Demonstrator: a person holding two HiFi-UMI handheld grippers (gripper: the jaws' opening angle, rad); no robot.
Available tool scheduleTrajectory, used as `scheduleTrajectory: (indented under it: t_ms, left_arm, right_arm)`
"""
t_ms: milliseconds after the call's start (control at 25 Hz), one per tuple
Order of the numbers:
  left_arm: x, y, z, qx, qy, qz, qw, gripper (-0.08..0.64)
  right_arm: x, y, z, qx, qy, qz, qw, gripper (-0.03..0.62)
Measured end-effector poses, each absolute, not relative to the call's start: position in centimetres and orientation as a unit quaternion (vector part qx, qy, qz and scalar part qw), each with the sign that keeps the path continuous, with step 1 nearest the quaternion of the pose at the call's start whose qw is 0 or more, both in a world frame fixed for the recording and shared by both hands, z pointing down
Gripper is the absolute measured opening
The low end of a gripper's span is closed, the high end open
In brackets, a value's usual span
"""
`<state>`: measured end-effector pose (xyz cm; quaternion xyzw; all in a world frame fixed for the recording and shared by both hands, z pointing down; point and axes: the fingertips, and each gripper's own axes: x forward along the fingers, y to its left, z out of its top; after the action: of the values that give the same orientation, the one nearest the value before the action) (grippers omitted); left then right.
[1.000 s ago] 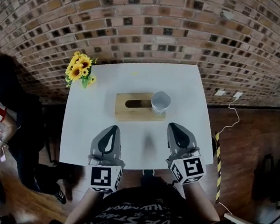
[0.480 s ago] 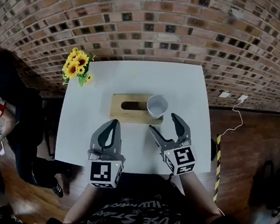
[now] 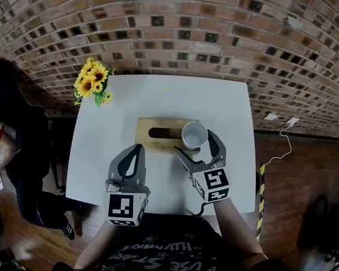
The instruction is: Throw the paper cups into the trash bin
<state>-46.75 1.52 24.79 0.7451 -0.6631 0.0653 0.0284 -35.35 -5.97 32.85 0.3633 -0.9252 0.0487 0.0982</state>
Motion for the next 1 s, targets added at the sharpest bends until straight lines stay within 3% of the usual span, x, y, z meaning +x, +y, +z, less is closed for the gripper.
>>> scheduleTrajectory:
  t_ms: [680,840,1000]
  left_arm:
    - [-48.3,-1.5,25.1,0.764,-0.640,0.073,0.051,0.005]
    - [-48.3,-1.7,25.6,0.770,-0.632,0.074,0.048,0.005]
    - [-48.5,-1.7,25.6,0.769,-0.632,0.078,0.053,0.005]
  right_arm:
    - [-37.1,-8.7,33.5,0.390,-0.915,0.031,0.096,0.452]
    - [-37.4,-8.9,32.8,0.395,-0.913,0.006,0.099,0.351]
    - [-37.4,-9.0,32.8,0.396,-0.913,0.009,0.098,0.347]
